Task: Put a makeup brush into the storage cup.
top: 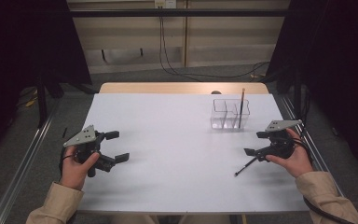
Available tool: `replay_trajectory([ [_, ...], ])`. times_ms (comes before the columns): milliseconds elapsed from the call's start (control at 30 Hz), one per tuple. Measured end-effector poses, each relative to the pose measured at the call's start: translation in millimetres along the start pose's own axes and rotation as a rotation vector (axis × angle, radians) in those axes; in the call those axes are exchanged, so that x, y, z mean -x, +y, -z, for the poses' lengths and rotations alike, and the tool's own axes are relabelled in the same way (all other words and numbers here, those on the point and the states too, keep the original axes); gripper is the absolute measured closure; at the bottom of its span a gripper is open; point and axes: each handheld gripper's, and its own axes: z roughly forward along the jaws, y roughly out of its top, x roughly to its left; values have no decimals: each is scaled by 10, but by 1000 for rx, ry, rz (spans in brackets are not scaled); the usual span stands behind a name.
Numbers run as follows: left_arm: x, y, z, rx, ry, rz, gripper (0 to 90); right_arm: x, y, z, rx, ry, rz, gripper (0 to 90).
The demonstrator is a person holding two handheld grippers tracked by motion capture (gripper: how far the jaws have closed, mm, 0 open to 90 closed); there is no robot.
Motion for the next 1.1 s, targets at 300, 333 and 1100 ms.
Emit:
replay_trajectory([
  [300, -20, -7, 27, -3, 8, -4, 1, 34, 43, -6, -77, 33, 45, 83],
  [333, -15, -3, 29, 3, 8, 2, 1, 34, 51, -1, -86, 36, 54, 83],
  [1100, 8, 8, 4, -4, 8, -1, 3, -19, -64, -146, -279, 130, 169, 85],
])
